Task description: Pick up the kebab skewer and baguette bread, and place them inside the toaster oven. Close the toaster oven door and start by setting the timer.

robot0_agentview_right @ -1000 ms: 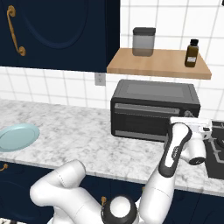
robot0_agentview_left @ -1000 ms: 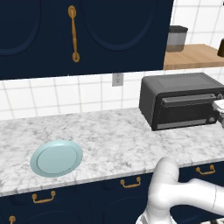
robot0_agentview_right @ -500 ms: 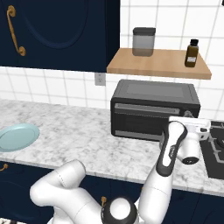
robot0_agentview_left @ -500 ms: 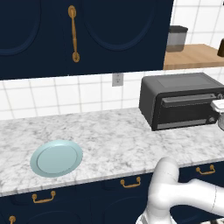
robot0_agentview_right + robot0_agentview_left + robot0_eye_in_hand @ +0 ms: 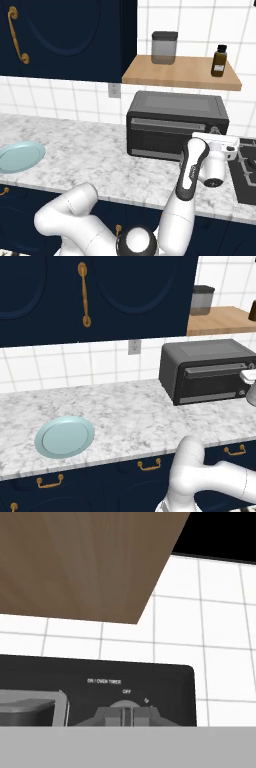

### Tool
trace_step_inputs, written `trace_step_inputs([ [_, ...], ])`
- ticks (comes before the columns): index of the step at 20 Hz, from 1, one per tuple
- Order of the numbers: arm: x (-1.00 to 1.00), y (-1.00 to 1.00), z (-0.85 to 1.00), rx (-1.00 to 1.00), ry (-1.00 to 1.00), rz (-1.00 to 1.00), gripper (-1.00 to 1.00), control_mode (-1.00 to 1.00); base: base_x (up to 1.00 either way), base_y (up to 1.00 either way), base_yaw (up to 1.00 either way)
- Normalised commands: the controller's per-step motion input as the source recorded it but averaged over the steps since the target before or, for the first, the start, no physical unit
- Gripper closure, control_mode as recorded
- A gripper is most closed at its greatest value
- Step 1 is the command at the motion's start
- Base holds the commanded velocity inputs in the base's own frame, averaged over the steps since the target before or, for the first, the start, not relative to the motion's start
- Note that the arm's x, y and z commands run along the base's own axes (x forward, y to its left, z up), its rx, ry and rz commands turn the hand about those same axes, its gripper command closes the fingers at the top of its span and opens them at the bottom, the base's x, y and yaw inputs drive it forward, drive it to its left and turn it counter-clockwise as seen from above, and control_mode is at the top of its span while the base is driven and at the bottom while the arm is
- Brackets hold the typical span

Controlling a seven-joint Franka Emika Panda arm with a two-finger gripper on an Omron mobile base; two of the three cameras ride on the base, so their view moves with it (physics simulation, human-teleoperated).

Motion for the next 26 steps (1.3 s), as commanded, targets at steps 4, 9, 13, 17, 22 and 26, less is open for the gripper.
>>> trace_step_inputs([
  [4,0.0,-0.01,0.0,0.01,0.0,0.0,1.0,-1.0,0.0,0.0,0.0],
  [9,0.0,0.02,0.0,0.07,0.0,0.0,1.0,-1.0,0.0,0.0,0.0],
  [13,0.0,0.03,0.0,0.1,0.0,0.0,1.0,-1.0,0.0,0.0,0.0],
  [17,0.0,0.09,0.0,0.08,0.01,0.0,1.0,-1.0,0.0,0.0,0.0],
  [22,0.03,0.19,0.0,0.05,0.02,0.0,1.0,-1.0,0.0,0.0,0.0],
  [26,0.01,0.18,0.0,0.07,0.04,0.0,1.0,-1.0,0.0,0.0,0.0],
])
